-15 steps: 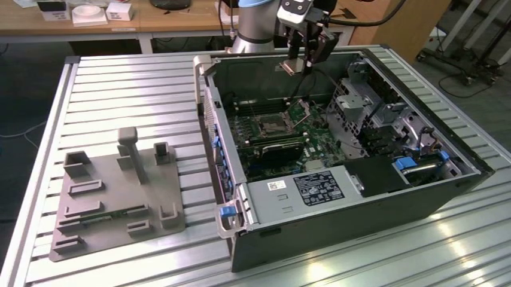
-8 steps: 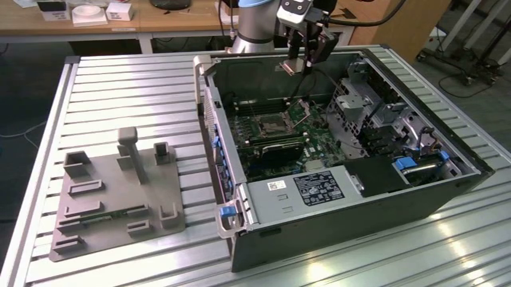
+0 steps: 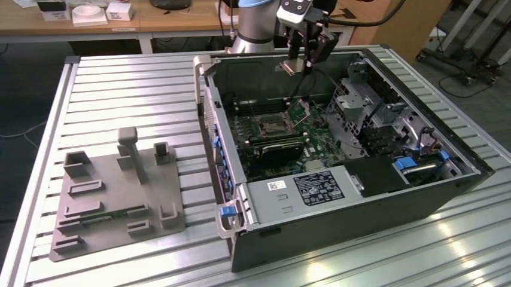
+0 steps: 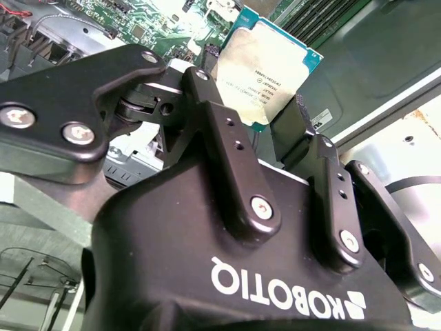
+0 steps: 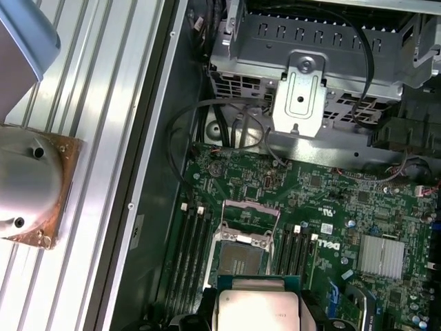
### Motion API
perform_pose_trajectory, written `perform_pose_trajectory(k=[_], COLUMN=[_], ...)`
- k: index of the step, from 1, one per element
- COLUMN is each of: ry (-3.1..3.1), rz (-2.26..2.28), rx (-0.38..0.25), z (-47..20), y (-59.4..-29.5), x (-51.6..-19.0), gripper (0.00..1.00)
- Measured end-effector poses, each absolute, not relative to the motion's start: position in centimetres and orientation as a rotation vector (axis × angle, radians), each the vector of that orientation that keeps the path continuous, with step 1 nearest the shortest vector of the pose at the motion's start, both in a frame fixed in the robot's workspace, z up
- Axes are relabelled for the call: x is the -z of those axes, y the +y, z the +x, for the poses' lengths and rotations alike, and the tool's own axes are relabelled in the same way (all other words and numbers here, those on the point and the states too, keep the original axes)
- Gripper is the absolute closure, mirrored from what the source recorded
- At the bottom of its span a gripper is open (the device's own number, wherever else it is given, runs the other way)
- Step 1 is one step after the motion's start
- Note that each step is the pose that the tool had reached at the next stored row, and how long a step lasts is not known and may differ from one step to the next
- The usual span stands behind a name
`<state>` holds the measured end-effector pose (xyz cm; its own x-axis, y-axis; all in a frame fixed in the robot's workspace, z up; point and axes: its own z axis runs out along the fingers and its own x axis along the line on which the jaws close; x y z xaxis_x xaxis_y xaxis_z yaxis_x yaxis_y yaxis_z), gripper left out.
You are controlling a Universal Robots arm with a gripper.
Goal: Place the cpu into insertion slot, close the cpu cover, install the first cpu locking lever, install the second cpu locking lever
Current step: 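Place the cpu into insertion slot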
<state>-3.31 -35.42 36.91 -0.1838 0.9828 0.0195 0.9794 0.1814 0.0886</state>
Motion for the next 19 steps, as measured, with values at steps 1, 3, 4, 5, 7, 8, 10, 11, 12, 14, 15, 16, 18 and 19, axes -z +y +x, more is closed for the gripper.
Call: perform_pose_trajectory(k=[1, 3, 4, 5, 7, 8, 10, 11, 12, 14, 15, 16, 18, 19], ry=[2.381, 2.381, 2.381, 2.381, 2.381, 2.381, 2.381, 2.381, 2.381, 2.378, 2.369, 2.357, 2.335, 2.326], rz=[1.980, 1.981, 1.981, 1.981, 1.981, 1.981, 1.981, 1.981, 1.981, 1.985, 1.995, 2.008, 2.034, 2.046], rx=[-0.125, -0.125, -0.125, -0.125, -0.125, -0.125, -0.125, -0.125, -0.125, -0.125, -0.125, -0.124, -0.123, -0.120], z=[-3.31, -3.31, -3.31, -3.30, -3.31, -3.30, -3.31, -3.30, -3.30, -3.30, -3.30, -3.30, -3.30, -3.30], y=[-35.42, -35.42, -35.42, -35.42, -35.42, -35.42, -35.42, -35.42, -35.42, -35.38, -35.37, -35.37, -35.36, -35.36], x=[-36.91, -36.91, -36.91, -36.91, -36.91, -36.91, -36.91, -36.91, -36.91, -36.87, -36.85, -36.81, -36.71, -36.65], gripper=[0.46, 0.46, 0.46, 0.46, 0.46, 0.46, 0.46, 0.46, 0.46, 0.46, 0.46, 0.46, 0.46, 0.46])
